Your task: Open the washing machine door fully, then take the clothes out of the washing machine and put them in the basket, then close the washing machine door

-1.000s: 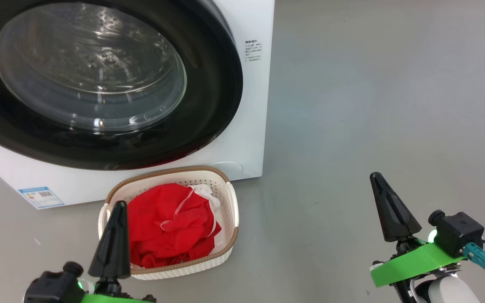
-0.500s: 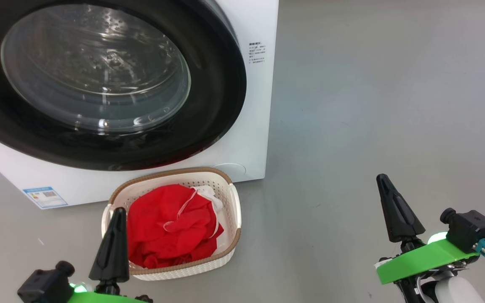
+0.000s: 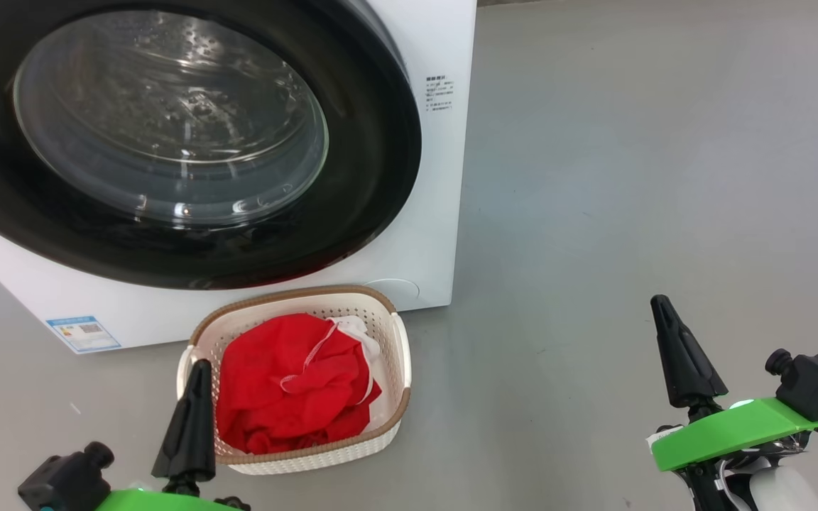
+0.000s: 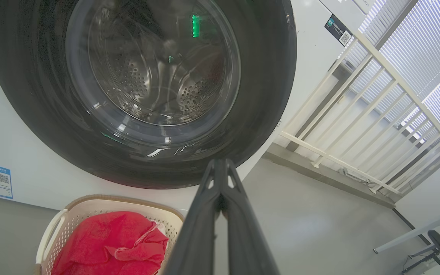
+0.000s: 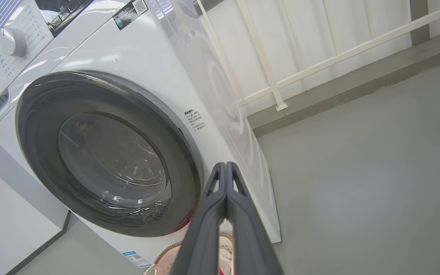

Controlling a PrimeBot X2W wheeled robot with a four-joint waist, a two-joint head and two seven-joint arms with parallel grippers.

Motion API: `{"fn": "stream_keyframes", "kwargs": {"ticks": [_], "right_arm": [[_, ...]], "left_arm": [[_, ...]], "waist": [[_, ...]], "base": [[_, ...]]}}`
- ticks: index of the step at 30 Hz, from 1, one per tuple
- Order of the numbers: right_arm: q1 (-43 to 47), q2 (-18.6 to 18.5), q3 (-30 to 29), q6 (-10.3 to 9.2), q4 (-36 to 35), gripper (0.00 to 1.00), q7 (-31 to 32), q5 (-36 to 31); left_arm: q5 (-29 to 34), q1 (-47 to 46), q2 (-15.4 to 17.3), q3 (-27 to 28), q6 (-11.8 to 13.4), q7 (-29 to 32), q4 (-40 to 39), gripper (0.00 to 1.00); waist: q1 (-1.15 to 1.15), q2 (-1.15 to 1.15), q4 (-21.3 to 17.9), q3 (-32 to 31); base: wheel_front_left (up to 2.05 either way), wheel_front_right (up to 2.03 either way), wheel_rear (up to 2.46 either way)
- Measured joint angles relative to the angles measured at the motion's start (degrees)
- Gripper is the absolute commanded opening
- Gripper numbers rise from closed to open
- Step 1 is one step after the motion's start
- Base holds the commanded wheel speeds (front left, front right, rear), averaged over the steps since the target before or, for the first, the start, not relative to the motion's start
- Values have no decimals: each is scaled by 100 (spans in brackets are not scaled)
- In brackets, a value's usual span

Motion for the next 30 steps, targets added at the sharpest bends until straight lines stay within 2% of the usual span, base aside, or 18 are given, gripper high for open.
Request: {"fn": "stream_keyframes", "kwargs": {"ticks": [30], "right_arm": [[0, -37, -210, 0, 171, 0, 450, 1911]], "left_arm": [[-1998, -35, 56, 143, -147, 452, 396, 0]], "waist": [[0, 0, 111, -116]], "base": [[0, 0, 0]]}}
